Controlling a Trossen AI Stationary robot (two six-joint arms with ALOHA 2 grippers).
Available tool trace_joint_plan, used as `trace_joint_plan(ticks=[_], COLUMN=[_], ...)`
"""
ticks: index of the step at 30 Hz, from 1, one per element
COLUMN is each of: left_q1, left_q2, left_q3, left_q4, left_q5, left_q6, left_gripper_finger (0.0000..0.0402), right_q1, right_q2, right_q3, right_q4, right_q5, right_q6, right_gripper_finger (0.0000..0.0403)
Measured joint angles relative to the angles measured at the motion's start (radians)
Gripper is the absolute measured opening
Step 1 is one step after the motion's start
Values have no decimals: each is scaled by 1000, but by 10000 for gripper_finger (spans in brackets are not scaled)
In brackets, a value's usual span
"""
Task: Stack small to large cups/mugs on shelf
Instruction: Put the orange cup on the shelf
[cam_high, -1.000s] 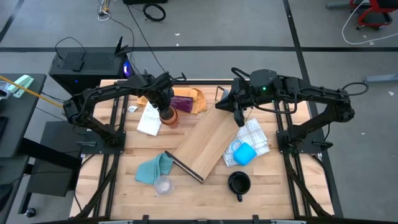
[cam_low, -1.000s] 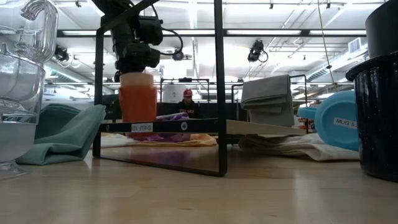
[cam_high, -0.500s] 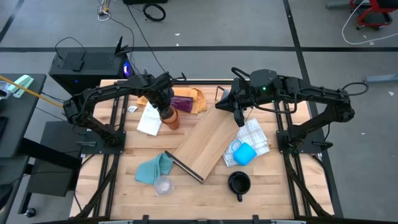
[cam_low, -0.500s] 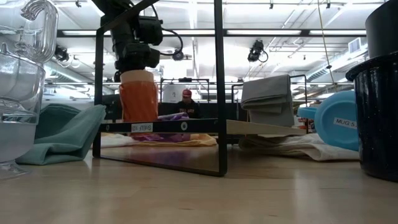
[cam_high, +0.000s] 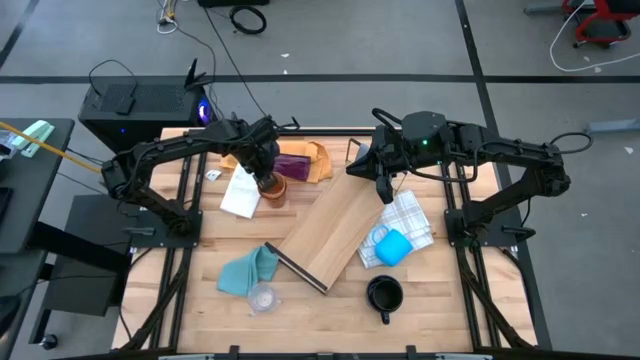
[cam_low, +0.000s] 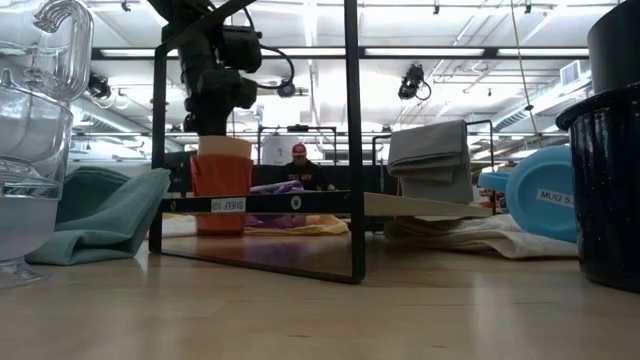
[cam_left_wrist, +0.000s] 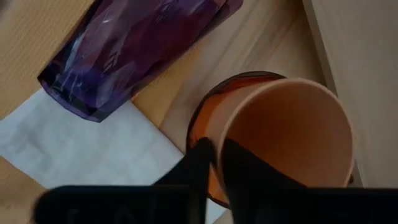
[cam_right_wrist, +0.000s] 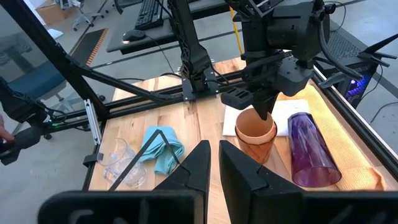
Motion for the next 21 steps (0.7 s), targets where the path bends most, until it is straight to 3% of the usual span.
trace_joint_plan(ticks=[2, 21], left_q1=[0, 1], left_q2=[0, -14], left_q3=[0, 0], left_q4=[0, -44], left_q5=[-2, -1], left_q6=[19, 36], left_gripper_finger=[13, 9], right_q1=[0, 0], right_q2=[0, 0], right_q3=[0, 0], right_q4=[0, -2], right_q5=[0, 0], right_q6=[0, -6], right_gripper_finger=[41, 41])
